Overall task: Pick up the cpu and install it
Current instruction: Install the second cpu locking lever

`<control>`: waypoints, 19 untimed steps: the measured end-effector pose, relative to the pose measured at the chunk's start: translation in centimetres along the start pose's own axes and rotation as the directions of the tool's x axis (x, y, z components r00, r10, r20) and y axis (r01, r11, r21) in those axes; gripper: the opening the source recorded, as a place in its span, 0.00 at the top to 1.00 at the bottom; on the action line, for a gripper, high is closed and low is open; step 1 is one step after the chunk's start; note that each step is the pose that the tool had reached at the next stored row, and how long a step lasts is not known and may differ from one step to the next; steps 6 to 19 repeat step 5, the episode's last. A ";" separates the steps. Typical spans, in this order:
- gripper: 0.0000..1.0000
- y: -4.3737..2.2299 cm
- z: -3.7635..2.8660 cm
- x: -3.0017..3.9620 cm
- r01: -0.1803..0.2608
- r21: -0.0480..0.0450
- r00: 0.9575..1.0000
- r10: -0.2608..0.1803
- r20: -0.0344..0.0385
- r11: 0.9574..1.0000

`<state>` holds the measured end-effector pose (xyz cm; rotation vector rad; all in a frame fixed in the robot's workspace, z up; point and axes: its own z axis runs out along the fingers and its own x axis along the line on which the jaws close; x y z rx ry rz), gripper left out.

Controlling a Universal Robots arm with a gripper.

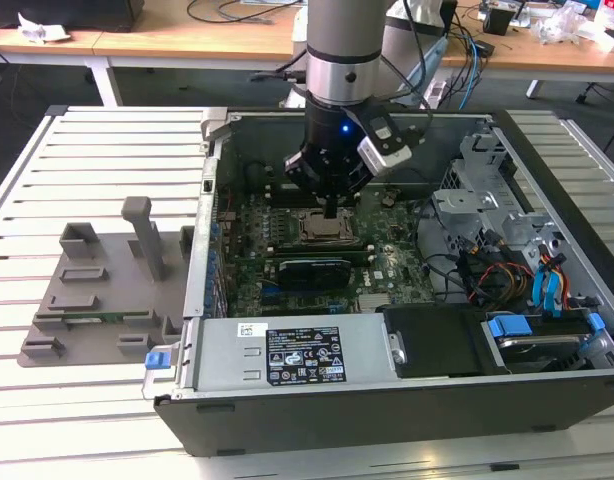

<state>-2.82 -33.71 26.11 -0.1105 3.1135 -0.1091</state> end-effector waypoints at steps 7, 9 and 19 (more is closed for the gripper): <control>0.89 -0.01 -0.10 0.00 0.000 0.000 1.000 0.000 0.000 1.000; 0.89 -0.01 -0.10 0.00 0.000 0.000 1.000 0.000 0.000 1.000; 0.89 -0.01 -0.10 0.00 0.000 0.000 1.000 0.000 0.000 1.000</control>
